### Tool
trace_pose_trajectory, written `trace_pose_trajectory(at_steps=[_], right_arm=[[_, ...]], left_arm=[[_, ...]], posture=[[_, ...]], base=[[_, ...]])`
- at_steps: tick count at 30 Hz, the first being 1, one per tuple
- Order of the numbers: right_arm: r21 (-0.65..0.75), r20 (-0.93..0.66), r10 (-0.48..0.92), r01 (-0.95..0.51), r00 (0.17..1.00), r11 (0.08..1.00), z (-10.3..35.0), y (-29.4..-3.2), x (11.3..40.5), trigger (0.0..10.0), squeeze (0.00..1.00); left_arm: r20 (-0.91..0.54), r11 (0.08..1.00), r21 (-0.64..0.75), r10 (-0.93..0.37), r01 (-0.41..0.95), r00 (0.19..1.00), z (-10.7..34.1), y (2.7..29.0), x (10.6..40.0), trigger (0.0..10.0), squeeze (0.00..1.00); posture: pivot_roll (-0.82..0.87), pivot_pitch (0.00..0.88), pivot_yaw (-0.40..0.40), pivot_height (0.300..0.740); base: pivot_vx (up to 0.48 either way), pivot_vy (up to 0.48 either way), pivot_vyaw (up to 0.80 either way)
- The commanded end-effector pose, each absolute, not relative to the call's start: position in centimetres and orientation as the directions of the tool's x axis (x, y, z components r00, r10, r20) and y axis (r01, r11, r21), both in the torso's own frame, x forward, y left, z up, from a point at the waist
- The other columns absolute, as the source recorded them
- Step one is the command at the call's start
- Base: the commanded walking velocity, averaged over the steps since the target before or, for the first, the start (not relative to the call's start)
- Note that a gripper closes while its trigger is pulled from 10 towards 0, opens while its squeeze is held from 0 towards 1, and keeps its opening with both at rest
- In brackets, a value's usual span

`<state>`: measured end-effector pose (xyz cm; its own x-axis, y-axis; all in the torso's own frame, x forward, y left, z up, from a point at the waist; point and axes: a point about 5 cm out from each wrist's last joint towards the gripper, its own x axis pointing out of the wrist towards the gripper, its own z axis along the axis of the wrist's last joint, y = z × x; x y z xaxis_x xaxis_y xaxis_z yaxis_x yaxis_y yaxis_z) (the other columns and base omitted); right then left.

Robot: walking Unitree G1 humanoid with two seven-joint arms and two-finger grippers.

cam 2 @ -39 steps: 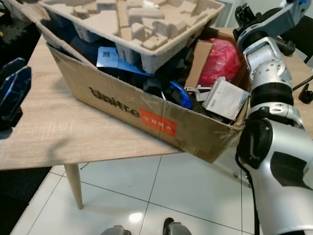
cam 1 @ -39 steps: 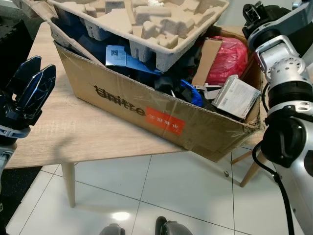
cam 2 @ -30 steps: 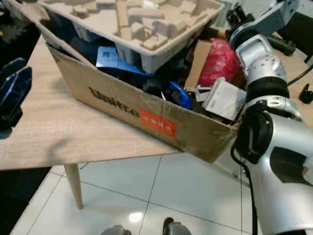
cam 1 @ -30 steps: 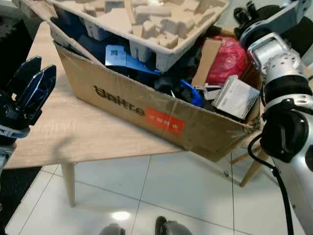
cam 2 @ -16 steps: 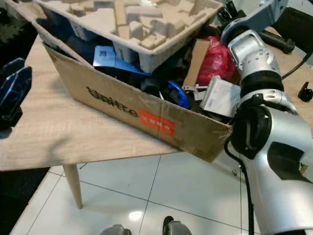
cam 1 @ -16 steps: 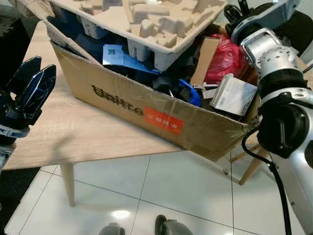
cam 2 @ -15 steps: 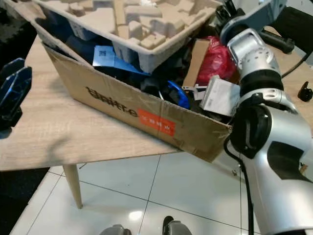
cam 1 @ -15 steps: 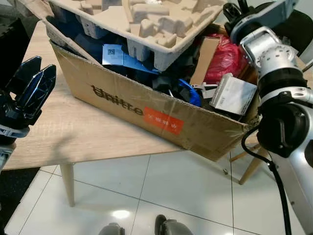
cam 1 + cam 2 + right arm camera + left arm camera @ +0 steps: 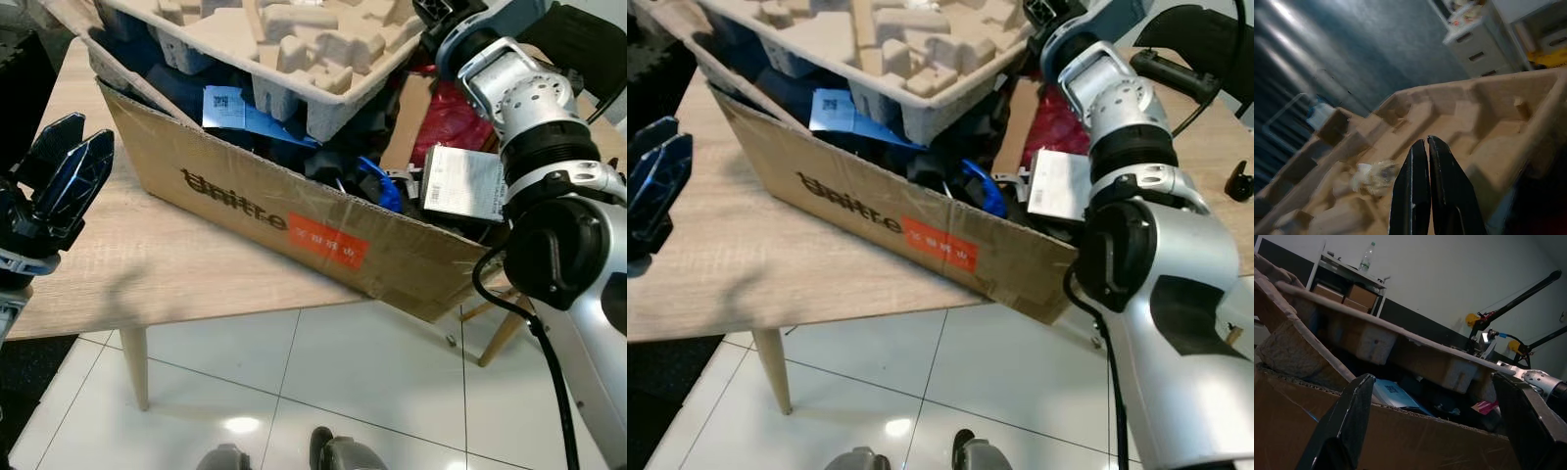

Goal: Picking trash to rubbish bin

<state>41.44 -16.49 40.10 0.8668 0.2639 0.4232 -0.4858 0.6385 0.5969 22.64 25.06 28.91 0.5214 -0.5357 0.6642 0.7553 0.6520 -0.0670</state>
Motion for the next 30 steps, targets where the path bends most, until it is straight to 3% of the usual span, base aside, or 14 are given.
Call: trace_pose_trajectory(at_steps=[1,6,8,14,16,19,22,24,27,30], right_arm=[[0.555,0.514,0.286,-0.568,0.809,0.608,41.8,-16.5,40.9,10.0,0.00],[0.508,0.603,0.301,-0.647,0.739,0.569,43.2,-16.9,40.2,10.0,0.00],[0.443,0.684,0.328,-0.728,0.652,0.523,44.4,-17.5,39.3,10.0,0.00],[0.348,0.714,0.401,-0.788,0.574,0.508,44.6,-17.7,38.6,10.0,0.00],[0.265,0.722,0.465,-0.826,0.512,0.497,44.2,-17.5,38.0,10.0,0.00],[0.206,0.733,0.476,-0.826,0.485,0.524,43.8,-18.3,37.4,10.0,0.00],[0.194,0.739,0.468,-0.818,0.485,0.541,43.8,-18.8,37.2,10.0,0.00],[0.209,0.733,0.385,-0.725,0.560,0.656,43.6,-21.3,36.8,10.0,0.00],[0.261,0.673,0.180,-0.457,0.718,0.850,42.7,-26.0,36.6,10.0,0.00],[0.300,0.644,0.019,-0.274,0.765,0.914,41.9,-29.4,35.9,10.0,0.00]], left_arm=[[0.661,0.654,-0.025,-0.557,0.756,0.503,29.5,25.0,22.3,10.0,0.00],[0.674,0.661,-0.017,-0.547,0.750,0.497,29.7,25.1,22.4,10.0,0.00],[0.695,0.677,-0.009,-0.525,0.736,0.491,30.2,25.3,22.6,10.0,0.00],[0.713,0.690,-0.003,-0.506,0.724,0.486,30.6,25.6,22.8,10.0,0.00],[0.719,0.721,-0.018,-0.472,0.693,0.510,30.3,26.3,23.0,10.0,0.00],[0.709,0.769,-0.046,-0.424,0.637,0.563,29.7,27.2,23.4,10.0,0.00],[0.704,0.787,-0.059,-0.404,0.615,0.584,29.4,27.6,23.5,10.0,0.00],[0.697,0.844,-0.123,-0.301,0.521,0.651,28.5,29.8,23.8,10.0,0.00],[0.682,0.890,-0.223,-0.149,0.397,0.716,27.3,32.8,23.6,10.0,0.00],[0.669,0.902,-0.258,-0.093,0.347,0.738,26.5,34.1,23.4,10.0,0.00]], posture=[[0.15,0.247,-0.063,0.740],[0.15,0.237,-0.064,0.740],[0.15,0.210,-0.071,0.740],[0.15,0.191,-0.078,0.740],[0.15,0.168,-0.081,0.740],[0.15,0.148,-0.085,0.740],[0.15,0.148,-0.085,0.740],[0.14,0.133,-0.081,0.740],[0.13,0.125,-0.080,0.740],[0.13,0.119,-0.078,0.740]], base=[[0.000,0.000,0.00],[0.000,0.000,0.00],[0.000,0.000,0.00],[0.000,0.000,0.00],[0.000,0.000,0.00],[0.000,0.000,0.00],[0.000,0.000,0.00],[0.000,0.000,0.00],[0.000,0.000,0.00],[0.000,0.000,0.00]])
